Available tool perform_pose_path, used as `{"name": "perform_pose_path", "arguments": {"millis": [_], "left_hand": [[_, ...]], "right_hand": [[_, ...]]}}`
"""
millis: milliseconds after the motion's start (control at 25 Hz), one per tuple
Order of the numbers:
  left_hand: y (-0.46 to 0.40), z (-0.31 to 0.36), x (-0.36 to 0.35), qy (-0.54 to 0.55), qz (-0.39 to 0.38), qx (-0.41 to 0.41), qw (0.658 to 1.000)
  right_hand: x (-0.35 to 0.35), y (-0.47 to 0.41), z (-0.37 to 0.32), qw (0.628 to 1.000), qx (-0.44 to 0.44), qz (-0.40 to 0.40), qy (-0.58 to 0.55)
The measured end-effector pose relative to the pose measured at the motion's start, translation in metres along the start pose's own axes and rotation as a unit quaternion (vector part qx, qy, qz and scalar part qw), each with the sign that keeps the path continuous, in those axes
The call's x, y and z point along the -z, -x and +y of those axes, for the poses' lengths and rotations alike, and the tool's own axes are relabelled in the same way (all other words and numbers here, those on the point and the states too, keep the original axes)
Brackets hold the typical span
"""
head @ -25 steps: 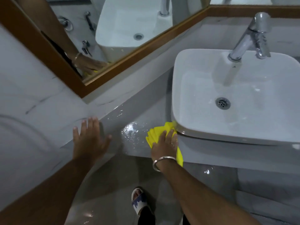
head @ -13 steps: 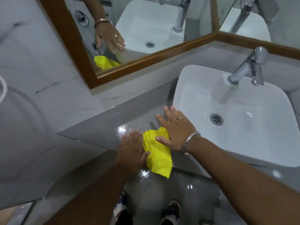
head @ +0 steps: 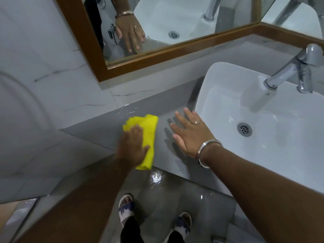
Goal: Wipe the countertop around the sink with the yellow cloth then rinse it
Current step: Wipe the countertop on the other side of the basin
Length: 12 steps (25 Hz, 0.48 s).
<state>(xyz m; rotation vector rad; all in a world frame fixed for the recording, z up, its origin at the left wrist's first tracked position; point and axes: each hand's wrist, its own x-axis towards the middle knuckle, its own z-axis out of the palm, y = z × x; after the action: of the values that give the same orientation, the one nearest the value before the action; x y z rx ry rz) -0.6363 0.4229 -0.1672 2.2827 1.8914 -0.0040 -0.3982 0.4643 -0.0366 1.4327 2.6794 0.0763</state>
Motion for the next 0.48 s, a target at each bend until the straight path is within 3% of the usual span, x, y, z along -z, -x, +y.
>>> {"name": "perform_pose_path", "arguments": {"millis": [80,160,320,480], "left_hand": [[-0.010,-0.030,0.011,-0.013,0.000,0.074,0.997],[-0.017,-0.014,0.012,-0.005,0.002,0.093,0.996],[-0.025,0.059,0.007,0.032,-0.014,-0.059,0.998],[-0.042,0.024,0.008,0.048,0.002,-0.106,0.993]], "right_hand": [[0.000,-0.001,-0.001,1.000,0.002,0.000,0.015],[-0.001,-0.001,0.000,1.000,-0.002,0.002,0.014],[-0.003,-0.003,0.000,1.000,-0.006,0.022,-0.005],[-0.002,-0.005,0.000,0.999,-0.012,0.028,-0.022]]}}
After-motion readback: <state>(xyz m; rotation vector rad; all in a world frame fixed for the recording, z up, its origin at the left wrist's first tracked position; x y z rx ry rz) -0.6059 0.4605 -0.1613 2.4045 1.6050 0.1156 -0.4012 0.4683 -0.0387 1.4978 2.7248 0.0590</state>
